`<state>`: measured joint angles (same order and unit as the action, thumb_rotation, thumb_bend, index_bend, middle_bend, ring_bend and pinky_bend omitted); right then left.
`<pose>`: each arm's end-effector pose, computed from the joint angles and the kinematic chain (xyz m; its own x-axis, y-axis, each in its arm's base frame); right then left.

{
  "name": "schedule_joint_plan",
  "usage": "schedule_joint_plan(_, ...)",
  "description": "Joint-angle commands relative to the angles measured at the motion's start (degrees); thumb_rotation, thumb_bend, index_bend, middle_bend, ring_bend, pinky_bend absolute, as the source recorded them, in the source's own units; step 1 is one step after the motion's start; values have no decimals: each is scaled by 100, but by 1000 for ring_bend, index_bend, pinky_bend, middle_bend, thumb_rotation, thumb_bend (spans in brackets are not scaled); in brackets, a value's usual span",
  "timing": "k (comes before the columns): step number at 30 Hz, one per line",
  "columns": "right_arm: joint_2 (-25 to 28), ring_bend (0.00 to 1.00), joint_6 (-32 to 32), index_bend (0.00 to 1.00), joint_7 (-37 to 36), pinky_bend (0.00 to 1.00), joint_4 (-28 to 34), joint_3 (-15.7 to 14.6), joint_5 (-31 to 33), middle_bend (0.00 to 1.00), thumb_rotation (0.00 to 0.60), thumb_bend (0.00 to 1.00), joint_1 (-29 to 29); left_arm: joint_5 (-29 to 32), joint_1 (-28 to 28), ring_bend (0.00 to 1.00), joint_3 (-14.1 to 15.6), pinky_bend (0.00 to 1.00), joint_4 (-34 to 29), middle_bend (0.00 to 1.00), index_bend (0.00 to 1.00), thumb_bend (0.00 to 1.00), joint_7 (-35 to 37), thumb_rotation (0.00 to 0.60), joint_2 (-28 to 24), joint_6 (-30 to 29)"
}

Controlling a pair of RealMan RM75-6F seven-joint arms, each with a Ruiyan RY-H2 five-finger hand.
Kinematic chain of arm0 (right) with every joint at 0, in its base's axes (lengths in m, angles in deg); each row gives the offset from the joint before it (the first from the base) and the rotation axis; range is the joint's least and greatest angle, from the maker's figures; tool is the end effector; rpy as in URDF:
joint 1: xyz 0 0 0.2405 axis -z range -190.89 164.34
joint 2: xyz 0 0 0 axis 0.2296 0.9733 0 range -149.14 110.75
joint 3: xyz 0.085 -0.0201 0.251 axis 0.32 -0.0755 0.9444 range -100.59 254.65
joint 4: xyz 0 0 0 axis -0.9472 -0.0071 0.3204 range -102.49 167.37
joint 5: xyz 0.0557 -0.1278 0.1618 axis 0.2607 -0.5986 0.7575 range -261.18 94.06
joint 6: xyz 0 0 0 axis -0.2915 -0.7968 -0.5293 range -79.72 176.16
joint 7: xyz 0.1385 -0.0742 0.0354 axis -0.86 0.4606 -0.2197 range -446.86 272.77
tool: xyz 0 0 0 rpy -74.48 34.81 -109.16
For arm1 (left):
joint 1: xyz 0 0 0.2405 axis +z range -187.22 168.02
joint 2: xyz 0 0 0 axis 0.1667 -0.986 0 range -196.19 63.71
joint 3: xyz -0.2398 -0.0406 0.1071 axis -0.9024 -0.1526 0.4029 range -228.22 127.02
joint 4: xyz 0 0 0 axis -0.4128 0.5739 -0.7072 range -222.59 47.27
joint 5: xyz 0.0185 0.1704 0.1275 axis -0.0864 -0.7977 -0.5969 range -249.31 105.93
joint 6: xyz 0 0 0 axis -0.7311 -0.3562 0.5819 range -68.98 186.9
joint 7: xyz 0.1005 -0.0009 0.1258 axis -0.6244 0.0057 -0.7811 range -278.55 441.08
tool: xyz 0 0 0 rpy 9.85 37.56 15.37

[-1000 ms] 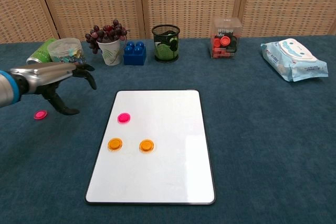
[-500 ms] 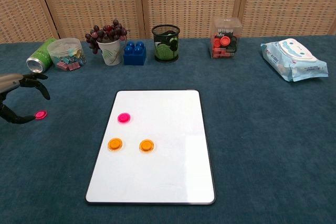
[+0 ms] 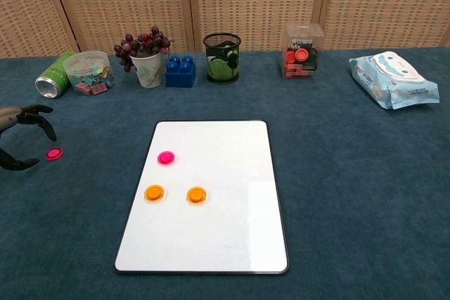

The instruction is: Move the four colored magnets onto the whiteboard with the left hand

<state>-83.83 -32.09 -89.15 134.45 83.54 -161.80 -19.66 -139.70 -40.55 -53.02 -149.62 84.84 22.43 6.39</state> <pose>-0.2967 -0.2163 0.1449 0.1686 -0.0302 0.9852 -0.9827 0.0725 0.1703 -0.3283 0.3473 0.0040 0.3797 0.3592 0.8525 0.9207 -0.0567 -0.3862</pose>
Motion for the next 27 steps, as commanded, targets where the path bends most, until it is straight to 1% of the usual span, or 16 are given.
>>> schedule_joint_plan(1,0,0,2,0,-2,0,1,1,2,0,600,131,-1,7,-4,0,-40,0,63,0,329,375,-10,600,50,47)
schedule_joint_plan(11,9,0,14,0,-34,0,10,2,11,0,600,128,0,54,-17,0,-192,0,340,0,337,377,-103,600,356,178)
schedule_joint_plan(14,11,0,13,0,-38,0,9,1,8,0,600,128,0,38,-10,0,-211,0,363,0,363,378,-112,600,391,175)
schedule_joint_plan(16,11,0,12,0,-40,0,8,0,6,0,600,130,1,28,-2,0,-217,0,379,0,422,380,-121,600,409,167)
schedule_joint_plan(19,12,0,9,0,-43,0,9,-2,3,0,600,129,3,19,11,0,-232,0,406,0,551,383,-143,600,438,157)
schedule_joint_plan(23,11,0,10,0,-46,0,9,0,3,0,600,131,3,23,28,0,-258,0,454,0,632,392,-179,600,482,151)
schedule_joint_plan(27,10,0,12,0,-49,0,10,2,9,0,600,129,2,-4,50,0,-287,0,443,0,675,396,-152,600,486,112)
